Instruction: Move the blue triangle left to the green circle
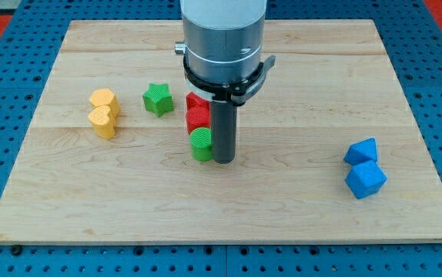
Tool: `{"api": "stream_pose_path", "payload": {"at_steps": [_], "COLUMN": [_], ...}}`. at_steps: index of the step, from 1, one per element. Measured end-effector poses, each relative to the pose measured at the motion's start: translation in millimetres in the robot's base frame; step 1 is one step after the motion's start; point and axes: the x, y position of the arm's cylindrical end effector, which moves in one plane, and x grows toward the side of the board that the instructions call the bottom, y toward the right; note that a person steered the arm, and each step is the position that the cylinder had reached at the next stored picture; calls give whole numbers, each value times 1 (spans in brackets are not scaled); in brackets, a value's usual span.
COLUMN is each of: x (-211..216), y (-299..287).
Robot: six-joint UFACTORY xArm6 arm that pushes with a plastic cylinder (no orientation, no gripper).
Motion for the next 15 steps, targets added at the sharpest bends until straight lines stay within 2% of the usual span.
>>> {"api": "stream_pose_path", "payload": {"at_steps": [1,3,5,8,9,10,11,12,15], "x": [-20,-23,10,31,31,31,5,-1,31], "y": [73,257,326,154,161,229,221,175,7]}}
